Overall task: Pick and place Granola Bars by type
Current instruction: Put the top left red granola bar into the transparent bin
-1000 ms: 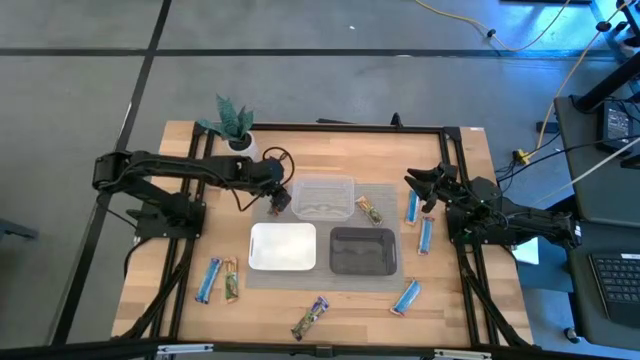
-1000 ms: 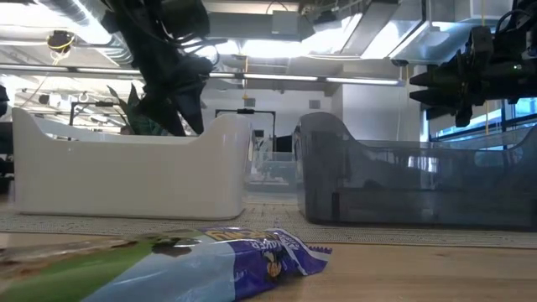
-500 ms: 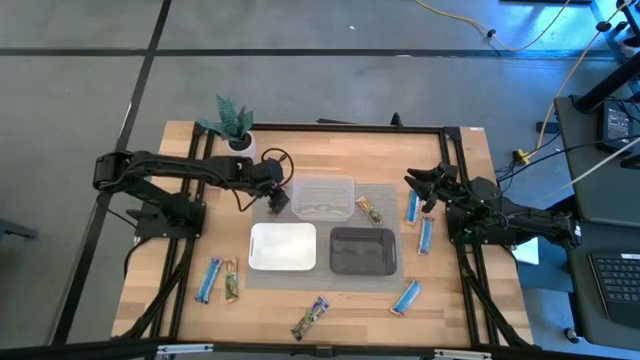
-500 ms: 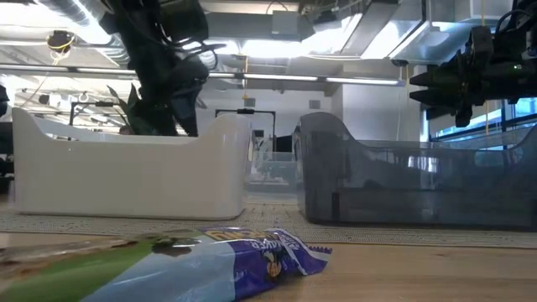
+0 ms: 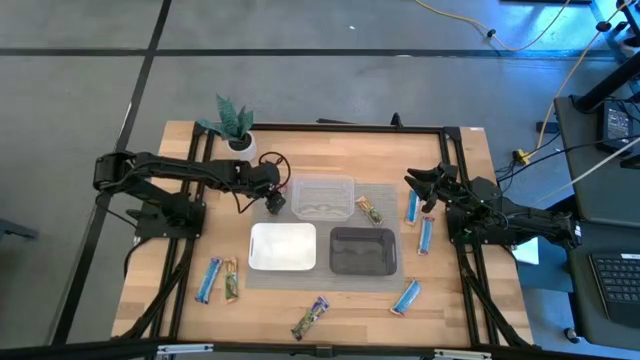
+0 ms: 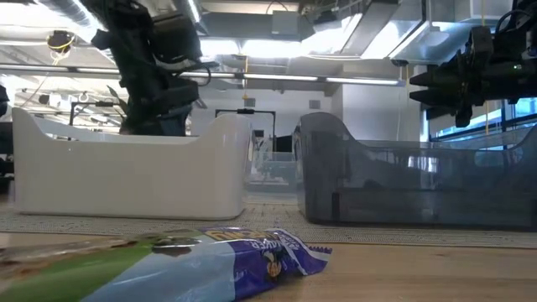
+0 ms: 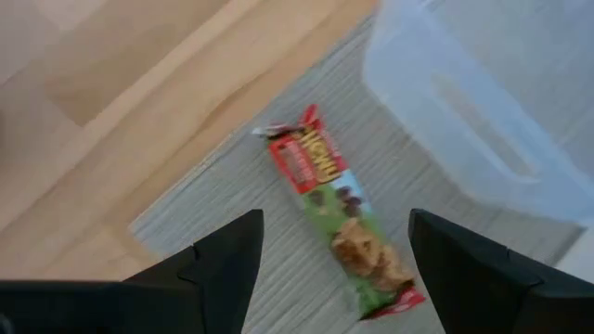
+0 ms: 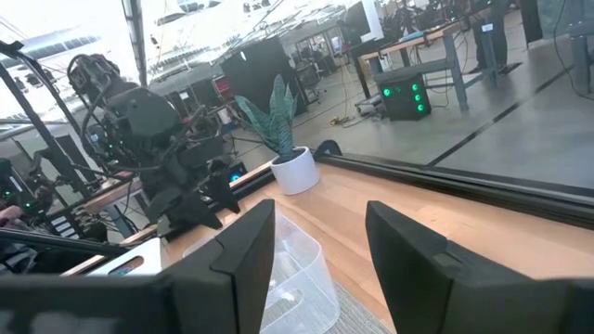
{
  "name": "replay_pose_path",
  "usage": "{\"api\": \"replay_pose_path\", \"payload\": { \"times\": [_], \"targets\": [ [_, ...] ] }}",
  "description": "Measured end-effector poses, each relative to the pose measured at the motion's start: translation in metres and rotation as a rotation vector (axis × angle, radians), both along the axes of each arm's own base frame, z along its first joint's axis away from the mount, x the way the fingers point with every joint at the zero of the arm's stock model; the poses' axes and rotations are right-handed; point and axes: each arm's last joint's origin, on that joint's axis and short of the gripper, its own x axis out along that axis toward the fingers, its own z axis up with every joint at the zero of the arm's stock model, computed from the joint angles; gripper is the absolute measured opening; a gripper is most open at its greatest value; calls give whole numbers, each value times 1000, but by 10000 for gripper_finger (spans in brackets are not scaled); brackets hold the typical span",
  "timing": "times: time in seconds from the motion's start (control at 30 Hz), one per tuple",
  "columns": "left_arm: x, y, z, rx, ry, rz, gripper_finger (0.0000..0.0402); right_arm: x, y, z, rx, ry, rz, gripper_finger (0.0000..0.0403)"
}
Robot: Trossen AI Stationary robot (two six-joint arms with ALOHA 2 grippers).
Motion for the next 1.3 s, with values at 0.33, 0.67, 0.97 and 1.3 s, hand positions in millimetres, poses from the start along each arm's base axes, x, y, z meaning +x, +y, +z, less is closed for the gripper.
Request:
{"api": "replay_pose_path", "payload": {
  "times": [0.33, 0.67, 0.97, 1.3],
  "targets": [
    [-2, -1, -11, -12, -39, 35, 261, 0, 0, 0, 21, -10, -7, 174],
    [-1, -2, -16, -4, -72, 49, 261, 0, 0, 0, 19, -10, -7, 174],
    [10, -2, -39, -3, -13, 64, 260, 0, 0, 0, 17, -8, -8, 174],
    [16, -1, -56, -31, 27, 91, 257, 0, 0, 0, 17, -9, -16, 174]
  ]
}}
